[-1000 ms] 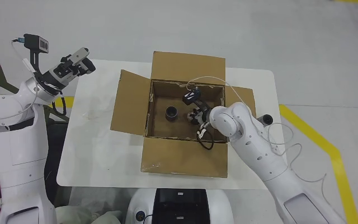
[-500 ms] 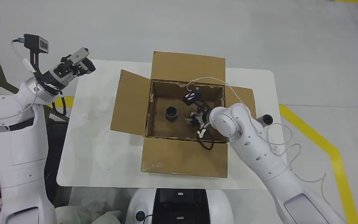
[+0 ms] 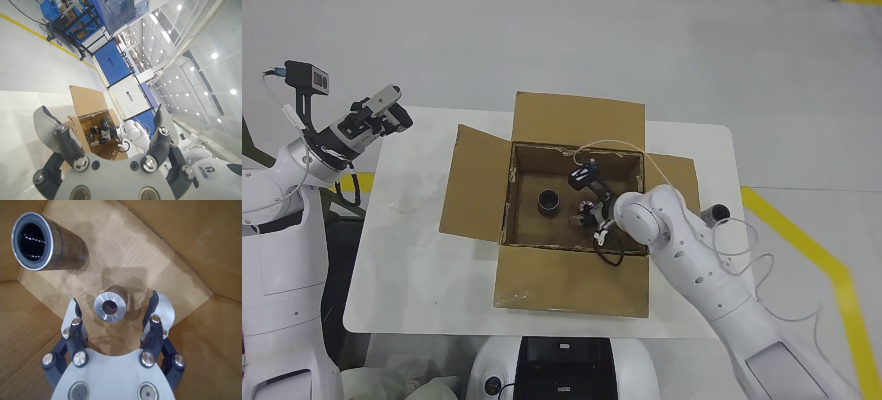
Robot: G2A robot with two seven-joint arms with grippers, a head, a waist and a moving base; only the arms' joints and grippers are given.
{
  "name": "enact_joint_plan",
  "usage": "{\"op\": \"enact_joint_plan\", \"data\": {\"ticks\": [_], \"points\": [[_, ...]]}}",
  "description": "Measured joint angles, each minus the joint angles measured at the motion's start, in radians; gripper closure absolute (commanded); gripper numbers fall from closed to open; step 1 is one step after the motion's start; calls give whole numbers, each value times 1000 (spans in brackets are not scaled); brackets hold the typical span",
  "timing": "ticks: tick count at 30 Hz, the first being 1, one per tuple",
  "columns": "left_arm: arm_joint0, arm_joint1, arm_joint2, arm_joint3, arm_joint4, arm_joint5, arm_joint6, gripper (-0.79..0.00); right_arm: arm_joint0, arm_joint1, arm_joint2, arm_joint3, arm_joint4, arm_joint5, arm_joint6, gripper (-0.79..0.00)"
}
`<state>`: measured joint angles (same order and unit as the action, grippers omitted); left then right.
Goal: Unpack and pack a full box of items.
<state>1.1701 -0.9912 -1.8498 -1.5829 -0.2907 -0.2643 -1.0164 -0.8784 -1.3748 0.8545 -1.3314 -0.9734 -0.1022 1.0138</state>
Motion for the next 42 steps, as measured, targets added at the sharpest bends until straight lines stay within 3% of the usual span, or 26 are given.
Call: {"op": "enact_joint_plan", "data": {"ticks": [1, 3, 6, 19, 42], "points": [[0, 0, 0, 0, 0, 0, 0, -785, 2, -1, -1, 6, 1, 0, -2, -459], [0, 0, 0, 0, 0, 0, 0, -785, 5, -3, -4, 18, 2, 0, -7, -339], [0, 0, 0, 0, 0, 0, 0, -785, 9, -6, -8, 26, 5, -1, -7, 0], [0, 0, 0, 0, 0, 0, 0, -785, -13, 7, 34, -114, -16, 1, 31, 0], [0, 0, 0, 0, 0, 0, 0, -785, -149, 45, 132, -588, -69, 47, 162, 0]]}}
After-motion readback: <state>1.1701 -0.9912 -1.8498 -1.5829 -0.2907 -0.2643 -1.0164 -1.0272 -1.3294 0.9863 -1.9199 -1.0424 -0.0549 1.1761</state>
